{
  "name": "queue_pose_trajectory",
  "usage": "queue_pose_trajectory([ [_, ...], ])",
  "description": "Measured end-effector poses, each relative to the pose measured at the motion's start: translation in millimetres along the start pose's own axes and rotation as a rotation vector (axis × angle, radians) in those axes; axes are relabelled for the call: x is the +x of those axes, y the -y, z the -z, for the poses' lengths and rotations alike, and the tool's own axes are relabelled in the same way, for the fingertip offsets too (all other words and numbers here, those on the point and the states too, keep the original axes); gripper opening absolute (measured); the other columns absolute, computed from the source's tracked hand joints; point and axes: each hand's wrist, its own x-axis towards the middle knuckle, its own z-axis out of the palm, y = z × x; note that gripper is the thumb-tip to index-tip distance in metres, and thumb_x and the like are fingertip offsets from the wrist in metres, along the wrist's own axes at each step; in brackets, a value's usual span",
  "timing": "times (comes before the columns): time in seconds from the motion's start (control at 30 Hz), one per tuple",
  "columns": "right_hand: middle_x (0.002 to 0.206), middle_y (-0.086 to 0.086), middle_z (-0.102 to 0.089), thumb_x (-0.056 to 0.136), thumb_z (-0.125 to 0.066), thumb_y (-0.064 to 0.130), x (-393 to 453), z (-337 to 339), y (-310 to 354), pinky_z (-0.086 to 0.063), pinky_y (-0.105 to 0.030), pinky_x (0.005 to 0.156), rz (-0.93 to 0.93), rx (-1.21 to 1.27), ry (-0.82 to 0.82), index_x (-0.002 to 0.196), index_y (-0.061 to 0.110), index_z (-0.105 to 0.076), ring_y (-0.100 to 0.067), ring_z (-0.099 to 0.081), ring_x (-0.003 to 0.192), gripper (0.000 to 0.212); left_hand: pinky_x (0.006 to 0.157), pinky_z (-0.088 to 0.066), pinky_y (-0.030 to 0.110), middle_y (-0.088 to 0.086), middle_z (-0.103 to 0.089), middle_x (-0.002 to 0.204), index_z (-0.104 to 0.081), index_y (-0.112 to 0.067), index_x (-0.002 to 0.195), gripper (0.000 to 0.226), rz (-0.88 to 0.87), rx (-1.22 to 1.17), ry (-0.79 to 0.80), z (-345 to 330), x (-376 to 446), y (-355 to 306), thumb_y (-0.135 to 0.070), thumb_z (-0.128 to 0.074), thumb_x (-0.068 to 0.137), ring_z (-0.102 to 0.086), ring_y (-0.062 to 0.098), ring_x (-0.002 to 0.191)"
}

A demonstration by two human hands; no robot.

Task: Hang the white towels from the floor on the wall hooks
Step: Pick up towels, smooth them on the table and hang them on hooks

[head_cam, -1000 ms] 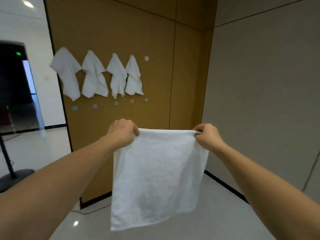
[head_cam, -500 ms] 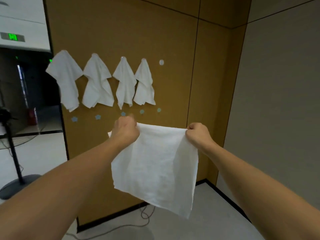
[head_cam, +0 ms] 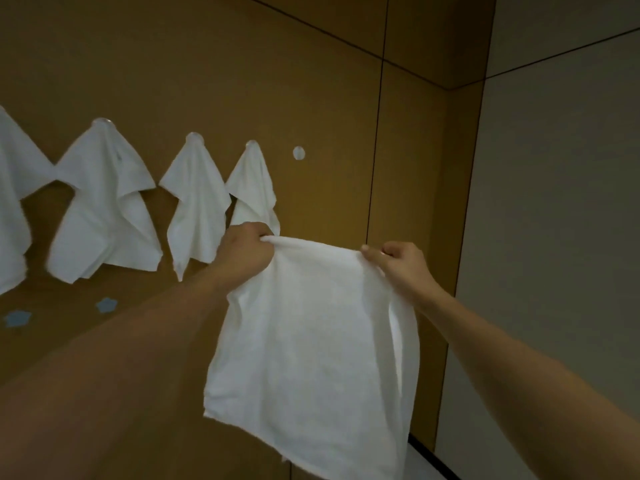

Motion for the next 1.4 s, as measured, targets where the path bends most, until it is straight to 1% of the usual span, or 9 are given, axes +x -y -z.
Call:
queue_pose_trajectory([
  [0.13, 0.082, 0.005, -0.072, 0.079, -0.076, 0.051, 63.6, -7.3, -22.8, -0.057, -0.028, 0.064, 0.043, 0.025, 0.062, 0.083, 0.021, -0.075, -0.012, -0.07, 0.074, 0.03, 0.081, -0.052, 0.033, -0.001, -0.07, 0.098, -0.073, -0.024, 0.1, 0.031, -0.018, -0.026, 0.04, -33.3, 61.0, 14.4, -0.022, -0.05, 0.08, -0.063, 0.021, 0.094],
  [0.23, 0.085, 0.003, -0.073, 0.08, -0.079, 0.039, 117.6, -15.8, -48.6, -0.06, -0.032, 0.066, 0.034, 0.069, 0.025, 0.087, 0.019, -0.077, -0.014, -0.071, 0.077, 0.022, 0.085, -0.052, 0.035, -0.005, -0.071, 0.097, -0.074, -0.024, 0.098, 0.021, -0.099, -0.015, 0.048, -59.0, 101.2, 25.7, -0.035, -0.06, 0.087, -0.063, 0.017, 0.095],
  [0.37, 0.088, 0.0, -0.068, 0.091, -0.067, 0.03, 192.0, -38.3, -79.3, -0.049, -0.024, 0.063, 0.082, -0.145, 0.038, 0.09, 0.014, -0.072, -0.014, -0.062, 0.079, 0.017, 0.09, -0.049, 0.033, -0.009, -0.07, 0.104, -0.074, -0.023, 0.108, 0.041, -0.164, -0.006, 0.014, -98.8, 152.2, 31.3, -0.054, -0.068, 0.083, -0.061, 0.012, 0.099],
  [0.63, 0.083, -0.005, -0.065, 0.09, -0.063, 0.019, 342.9, -87.3, -125.7, -0.047, -0.03, 0.061, 0.248, 0.007, -0.039, 0.087, 0.016, -0.064, -0.018, -0.059, 0.071, 0.004, 0.077, -0.048, 0.026, -0.01, -0.069, 0.087, -0.066, -0.033, 0.089, 0.012, -0.268, 0.026, -0.192, -162.9, 268.9, 34.9, -0.023, -0.071, 0.085, -0.062, 0.009, 0.081],
  [0.77, 0.089, 0.005, -0.072, 0.085, -0.062, 0.01, 410.5, -99.4, -135.8, -0.053, -0.026, 0.067, 0.678, -0.008, -0.215, 0.093, 0.019, -0.074, -0.015, -0.066, 0.072, 0.017, 0.082, -0.046, 0.024, -0.012, -0.069, 0.089, -0.077, -0.032, 0.086, 0.022, -0.352, 0.146, -0.27, -181.5, 329.1, 33.2, -0.013, -0.067, 0.087, -0.062, 0.009, 0.088],
  [0.87, 0.076, -0.003, -0.073, 0.084, -0.055, 0.016, 466.7, -111.0, -138.7, -0.053, -0.03, 0.056, 0.973, -0.242, -0.301, 0.094, 0.015, -0.079, -0.022, -0.068, 0.064, 0.026, 0.07, -0.039, 0.024, -0.007, -0.063, 0.082, -0.077, -0.032, 0.103, 0.022, -0.367, 0.307, -0.379, -188.6, 372.9, 38.0, -0.018, -0.062, 0.092, -0.057, 0.012, 0.08],
  [1.0, 0.056, -0.005, -0.054, 0.085, -0.047, 0.025, 523.9, -132.9, -131.4, -0.031, -0.023, 0.049, 1.048, -0.356, -0.323, 0.095, 0.021, -0.079, -0.025, -0.051, 0.046, 0.034, 0.066, -0.038, 0.029, -0.002, -0.056, 0.083, -0.072, -0.032, 0.115, 0.031, -0.368, 0.486, -0.429, -194.1, 412.9, 51.2, -0.017, -0.054, 0.096, -0.054, 0.017, 0.078],
  [1.2, 0.056, -0.007, -0.05, 0.086, -0.044, 0.033, 585.8, -162.3, -116.0, -0.027, -0.024, 0.046, 1.129, -0.455, -0.421, 0.101, 0.027, -0.077, -0.027, -0.049, 0.044, 0.037, 0.058, -0.039, 0.033, 0.004, -0.047, 0.088, -0.065, -0.03, 0.127, 0.041, -0.486, 0.861, -0.36, -180.0, 464.7, 64.7, -0.013, -0.047, 0.095, -0.051, 0.025, 0.068],
  [1.4, 0.06, -0.009, -0.054, 0.087, -0.052, 0.042, 649.1, -174.0, -89.6, -0.035, -0.025, 0.047, 1.207, -0.388, -0.572, 0.101, 0.024, -0.078, -0.028, -0.052, 0.047, 0.035, 0.062, -0.039, 0.032, 0.008, -0.046, 0.097, -0.062, -0.025, 0.129, 0.042, -0.513, 1.042, -0.434, -157.2, 520.4, 53.6, -0.009, -0.045, 0.094, -0.049, 0.026, 0.07],
])
